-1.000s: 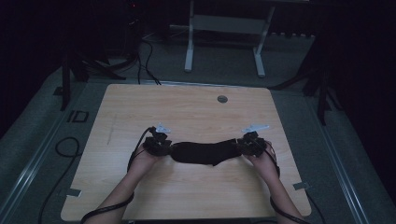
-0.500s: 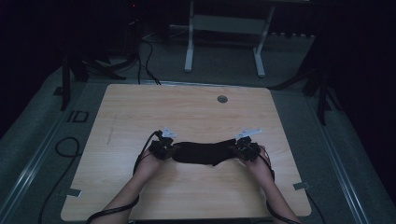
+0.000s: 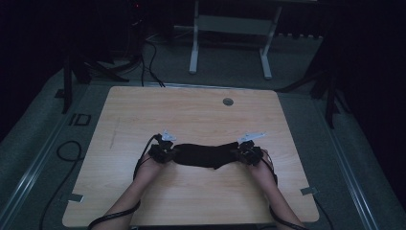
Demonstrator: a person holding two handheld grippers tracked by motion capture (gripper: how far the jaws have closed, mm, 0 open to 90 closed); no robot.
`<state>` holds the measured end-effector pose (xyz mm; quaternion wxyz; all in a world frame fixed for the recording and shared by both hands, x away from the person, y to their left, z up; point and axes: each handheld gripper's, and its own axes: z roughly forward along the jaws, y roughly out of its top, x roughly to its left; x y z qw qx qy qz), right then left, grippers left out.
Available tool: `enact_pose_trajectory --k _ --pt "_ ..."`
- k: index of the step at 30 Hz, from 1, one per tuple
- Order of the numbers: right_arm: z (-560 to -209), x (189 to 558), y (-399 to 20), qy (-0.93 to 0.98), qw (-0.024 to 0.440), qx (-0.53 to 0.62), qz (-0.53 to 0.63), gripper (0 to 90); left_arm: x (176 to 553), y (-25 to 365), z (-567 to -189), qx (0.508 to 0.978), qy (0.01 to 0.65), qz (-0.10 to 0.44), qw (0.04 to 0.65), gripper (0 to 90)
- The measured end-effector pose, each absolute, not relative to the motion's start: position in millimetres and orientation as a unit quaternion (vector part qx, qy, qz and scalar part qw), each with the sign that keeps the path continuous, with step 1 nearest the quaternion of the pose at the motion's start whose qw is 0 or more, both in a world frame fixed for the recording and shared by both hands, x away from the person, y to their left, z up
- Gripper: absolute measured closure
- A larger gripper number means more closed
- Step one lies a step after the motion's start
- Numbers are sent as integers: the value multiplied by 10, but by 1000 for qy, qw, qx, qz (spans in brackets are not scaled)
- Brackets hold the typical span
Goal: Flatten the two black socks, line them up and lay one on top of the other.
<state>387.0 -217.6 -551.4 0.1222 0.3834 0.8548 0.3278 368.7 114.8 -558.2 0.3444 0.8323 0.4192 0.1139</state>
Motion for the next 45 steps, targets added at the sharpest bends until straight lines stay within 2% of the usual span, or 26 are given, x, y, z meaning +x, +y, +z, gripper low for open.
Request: enact_pose_trajectory --k 4,7,11,17,18,20,23,27,37,38,45 --pt "-5515 3925 -2175 851 115 391 331 873 3691 1155 -5586 830 422 111 347 893" --pt "-5490 3925 -2159 853 118 389 327 831 3683 1162 -5574 828 422 111 352 874" --pt "-5407 3903 -2166 841 113 391 355 714 3638 1166 -5506 823 414 105 374 734" --pt "-5244 3838 -2177 828 137 376 392 430 3525 1158 -5408 812 390 115 418 356" --pt "-5224 3827 -2188 824 142 377 399 371 3510 1160 -5405 811 387 109 425 321" --pt "-5198 3819 -2207 816 142 390 402 234 3472 1154 -5400 813 387 134 414 251" --pt "-5205 3784 -2212 825 137 369 405 151 3428 1175 -5409 804 388 128 433 169" --pt "-5243 3735 -2194 836 134 346 405 133 3378 1168 -5446 804 383 134 435 80" --pt "-5306 3680 -2201 842 150 334 397 127 3313 1229 -5399 796 377 180 437 62" --pt "-5325 3674 -2226 841 151 338 395 127 3312 1240 -5400 796 378 180 437 39" --pt "-5362 3626 -2383 835 158 348 396 127 3218 1391 -5464 792 383 191 435 39"
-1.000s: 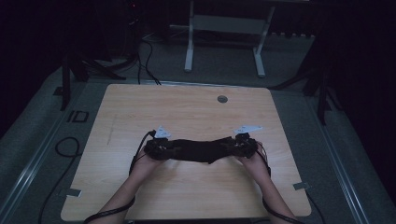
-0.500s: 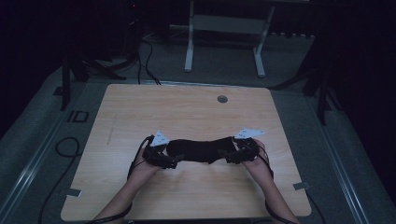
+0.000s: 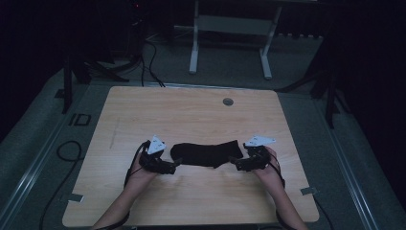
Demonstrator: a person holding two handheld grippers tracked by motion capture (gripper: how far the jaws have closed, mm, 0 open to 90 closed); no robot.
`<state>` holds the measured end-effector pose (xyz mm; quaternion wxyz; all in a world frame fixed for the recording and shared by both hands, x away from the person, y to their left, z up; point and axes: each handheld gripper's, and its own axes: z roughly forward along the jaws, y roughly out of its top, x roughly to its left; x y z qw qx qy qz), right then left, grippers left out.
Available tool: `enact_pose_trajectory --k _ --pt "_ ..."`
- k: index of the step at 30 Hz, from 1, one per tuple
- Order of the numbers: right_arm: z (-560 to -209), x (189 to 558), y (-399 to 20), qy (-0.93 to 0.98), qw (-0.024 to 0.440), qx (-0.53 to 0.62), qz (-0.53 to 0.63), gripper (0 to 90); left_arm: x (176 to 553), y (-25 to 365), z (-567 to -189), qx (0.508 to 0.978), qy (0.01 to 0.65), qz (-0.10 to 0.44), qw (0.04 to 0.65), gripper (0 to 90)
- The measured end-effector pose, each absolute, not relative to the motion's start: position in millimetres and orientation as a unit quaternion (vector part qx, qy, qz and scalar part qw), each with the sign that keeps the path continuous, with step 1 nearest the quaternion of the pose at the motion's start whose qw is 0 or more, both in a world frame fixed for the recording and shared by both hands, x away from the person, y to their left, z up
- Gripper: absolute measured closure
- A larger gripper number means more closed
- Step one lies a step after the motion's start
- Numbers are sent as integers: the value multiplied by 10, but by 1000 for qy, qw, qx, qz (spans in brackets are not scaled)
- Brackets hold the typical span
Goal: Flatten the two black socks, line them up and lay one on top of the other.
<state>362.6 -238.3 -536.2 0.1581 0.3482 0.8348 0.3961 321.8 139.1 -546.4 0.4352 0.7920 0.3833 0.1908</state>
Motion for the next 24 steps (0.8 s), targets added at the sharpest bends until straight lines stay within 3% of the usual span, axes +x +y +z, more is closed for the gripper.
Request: enact_pose_trajectory --k 24 --pt "-5522 3369 -3157 807 190 400 390 128 2861 1869 -5596 773 415 189 441 39"
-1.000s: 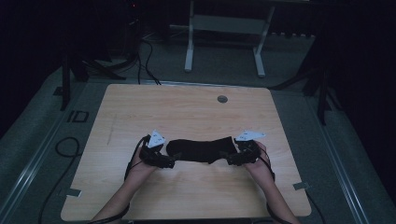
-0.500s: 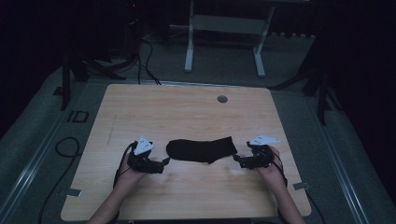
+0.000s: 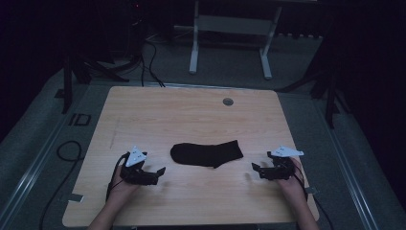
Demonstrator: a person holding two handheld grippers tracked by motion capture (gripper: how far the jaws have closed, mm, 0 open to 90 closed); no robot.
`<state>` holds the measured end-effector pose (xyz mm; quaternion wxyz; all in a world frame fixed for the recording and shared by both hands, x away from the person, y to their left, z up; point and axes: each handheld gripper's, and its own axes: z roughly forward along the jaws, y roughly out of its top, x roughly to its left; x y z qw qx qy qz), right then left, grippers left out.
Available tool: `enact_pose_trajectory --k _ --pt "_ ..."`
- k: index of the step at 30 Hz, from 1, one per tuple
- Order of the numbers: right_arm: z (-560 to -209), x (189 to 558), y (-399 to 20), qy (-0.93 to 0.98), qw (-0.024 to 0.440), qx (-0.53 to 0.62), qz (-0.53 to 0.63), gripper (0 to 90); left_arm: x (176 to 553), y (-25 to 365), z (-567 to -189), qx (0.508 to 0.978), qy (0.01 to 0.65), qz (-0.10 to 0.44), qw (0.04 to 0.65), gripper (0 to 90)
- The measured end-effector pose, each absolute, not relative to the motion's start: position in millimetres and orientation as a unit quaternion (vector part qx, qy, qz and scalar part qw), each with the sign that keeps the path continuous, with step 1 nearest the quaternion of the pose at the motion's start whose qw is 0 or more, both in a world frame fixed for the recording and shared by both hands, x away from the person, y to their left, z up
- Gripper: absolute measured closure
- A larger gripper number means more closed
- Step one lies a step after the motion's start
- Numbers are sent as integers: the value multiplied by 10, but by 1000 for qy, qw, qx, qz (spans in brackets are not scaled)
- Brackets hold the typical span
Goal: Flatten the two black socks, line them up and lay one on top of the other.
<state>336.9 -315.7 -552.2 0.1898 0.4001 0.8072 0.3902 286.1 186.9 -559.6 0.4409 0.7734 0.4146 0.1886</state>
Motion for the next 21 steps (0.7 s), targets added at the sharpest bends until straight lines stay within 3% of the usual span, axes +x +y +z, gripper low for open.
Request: enact_pose_trajectory --k 21 --pt "-5557 2967 -3593 771 209 446 403 126 2535 2272 -5649 760 443 184 439 39"
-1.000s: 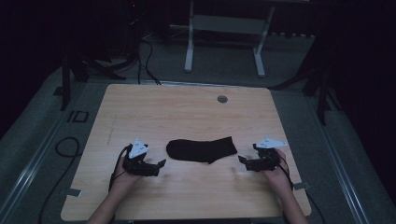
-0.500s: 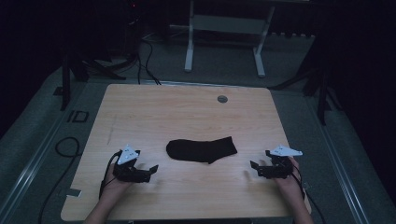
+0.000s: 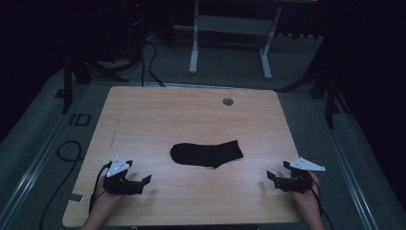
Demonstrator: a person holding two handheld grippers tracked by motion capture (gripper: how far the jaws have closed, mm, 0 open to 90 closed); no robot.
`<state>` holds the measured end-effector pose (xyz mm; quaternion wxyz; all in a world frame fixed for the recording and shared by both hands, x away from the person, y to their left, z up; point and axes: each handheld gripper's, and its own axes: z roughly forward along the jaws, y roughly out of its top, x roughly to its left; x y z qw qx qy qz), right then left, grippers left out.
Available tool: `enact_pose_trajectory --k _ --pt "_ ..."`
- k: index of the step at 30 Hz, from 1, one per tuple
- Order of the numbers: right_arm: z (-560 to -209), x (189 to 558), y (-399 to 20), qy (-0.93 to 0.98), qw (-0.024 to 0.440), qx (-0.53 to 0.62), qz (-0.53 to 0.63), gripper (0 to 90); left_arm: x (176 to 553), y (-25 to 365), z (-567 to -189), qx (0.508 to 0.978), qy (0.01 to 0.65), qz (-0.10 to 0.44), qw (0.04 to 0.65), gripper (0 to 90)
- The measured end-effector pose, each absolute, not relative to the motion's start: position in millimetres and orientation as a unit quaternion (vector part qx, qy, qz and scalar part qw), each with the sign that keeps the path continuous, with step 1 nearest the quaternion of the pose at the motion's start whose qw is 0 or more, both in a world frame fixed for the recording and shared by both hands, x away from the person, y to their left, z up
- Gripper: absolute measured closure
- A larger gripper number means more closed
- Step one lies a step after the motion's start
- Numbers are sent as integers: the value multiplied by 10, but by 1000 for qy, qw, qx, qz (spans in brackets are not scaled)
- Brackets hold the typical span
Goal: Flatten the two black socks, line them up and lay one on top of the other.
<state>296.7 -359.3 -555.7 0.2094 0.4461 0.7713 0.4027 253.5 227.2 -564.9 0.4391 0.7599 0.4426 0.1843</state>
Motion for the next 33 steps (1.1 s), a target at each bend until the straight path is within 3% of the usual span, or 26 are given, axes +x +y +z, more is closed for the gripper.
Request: enact_pose_trajectory --k 33 --pt "-5620 2732 -3844 739 251 473 409 132 2163 2843 -5700 709 494 216 454 40"
